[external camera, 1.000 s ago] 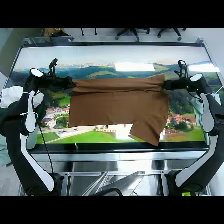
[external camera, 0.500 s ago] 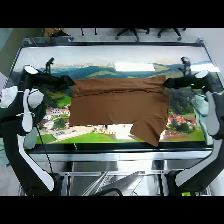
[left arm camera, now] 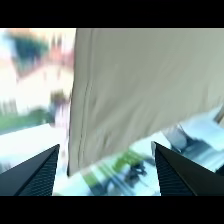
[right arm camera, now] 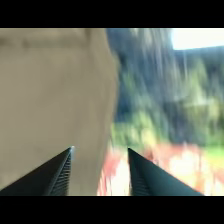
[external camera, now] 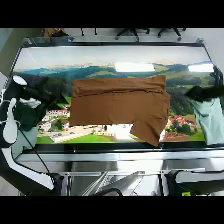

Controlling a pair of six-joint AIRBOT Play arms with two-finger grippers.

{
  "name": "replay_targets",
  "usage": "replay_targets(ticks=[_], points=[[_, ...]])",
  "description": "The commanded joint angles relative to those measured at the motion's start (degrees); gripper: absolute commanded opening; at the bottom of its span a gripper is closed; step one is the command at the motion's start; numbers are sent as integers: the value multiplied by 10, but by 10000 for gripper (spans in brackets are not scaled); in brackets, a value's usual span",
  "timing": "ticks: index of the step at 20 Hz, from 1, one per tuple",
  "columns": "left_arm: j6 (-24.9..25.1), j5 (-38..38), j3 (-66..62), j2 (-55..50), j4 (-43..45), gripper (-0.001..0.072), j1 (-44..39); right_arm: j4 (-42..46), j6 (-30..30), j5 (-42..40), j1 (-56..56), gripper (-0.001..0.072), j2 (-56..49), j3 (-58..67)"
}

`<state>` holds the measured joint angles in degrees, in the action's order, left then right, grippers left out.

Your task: Fold the shirts.

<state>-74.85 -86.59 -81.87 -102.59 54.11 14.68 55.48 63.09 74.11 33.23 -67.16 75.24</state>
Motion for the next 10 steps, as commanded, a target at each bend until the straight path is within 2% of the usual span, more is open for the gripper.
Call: replay_targets(ticks=[1, 3, 7, 8, 9, 10], points=[[29, 56, 159, 60, -1, 638, 2, -2, 17, 25, 54, 586, 64, -130], [51, 95, 205, 73, -27, 638, 1, -2, 16, 22, 52, 584, 82, -183], [150, 143, 277, 75, -198, 637, 1, -39, 2, 23, 52, 584, 88, -266], [161, 155, 284, 75, -215, 637, 1, -60, -10, 24, 52, 584, 88, -284], [166, 163, 283, 75, -217, 592, 1, -77, -19, 22, 52, 583, 88, -299], [173, 169, 280, 75, -217, 415, 1, -86, -25, 16, 52, 583, 88, -312]])
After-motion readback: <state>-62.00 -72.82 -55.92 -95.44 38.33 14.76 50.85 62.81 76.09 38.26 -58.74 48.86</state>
